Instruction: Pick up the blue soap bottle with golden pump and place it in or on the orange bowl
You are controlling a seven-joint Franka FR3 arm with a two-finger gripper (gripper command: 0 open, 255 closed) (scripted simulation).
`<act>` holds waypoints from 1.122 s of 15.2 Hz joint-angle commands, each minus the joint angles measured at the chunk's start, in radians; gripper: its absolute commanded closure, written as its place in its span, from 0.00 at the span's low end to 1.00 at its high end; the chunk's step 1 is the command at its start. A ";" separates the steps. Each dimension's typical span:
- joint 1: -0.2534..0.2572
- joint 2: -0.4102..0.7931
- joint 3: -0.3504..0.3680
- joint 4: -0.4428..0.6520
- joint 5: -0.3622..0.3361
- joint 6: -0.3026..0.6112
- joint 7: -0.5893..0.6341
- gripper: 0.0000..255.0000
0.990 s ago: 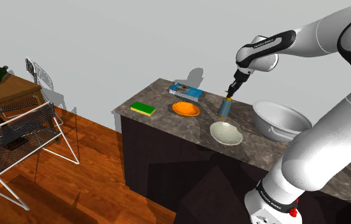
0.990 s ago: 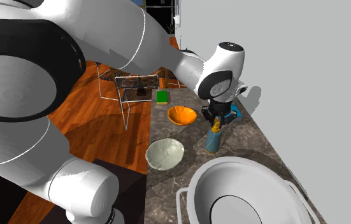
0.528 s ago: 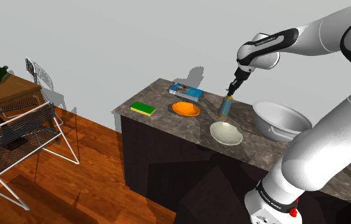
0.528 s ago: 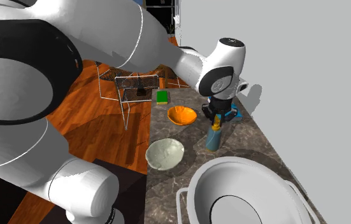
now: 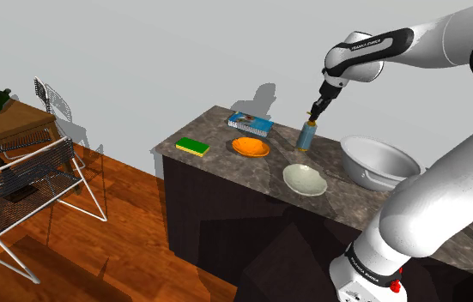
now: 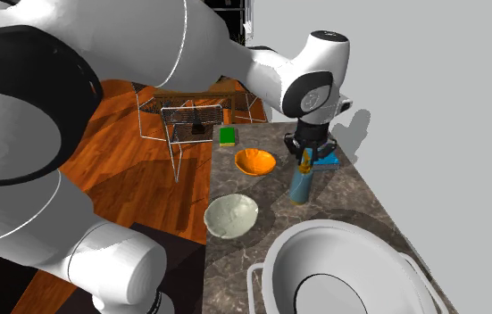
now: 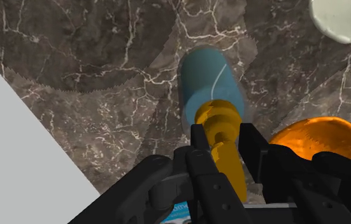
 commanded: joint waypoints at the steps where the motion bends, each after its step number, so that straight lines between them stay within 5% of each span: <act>1: -0.002 -0.013 0.004 0.020 -0.008 -0.031 0.006 1.00; 12: -0.002 -0.044 0.024 0.141 -0.023 -0.179 0.028 1.00; 17: 0.042 -0.029 0.101 0.189 -0.015 -0.214 0.142 1.00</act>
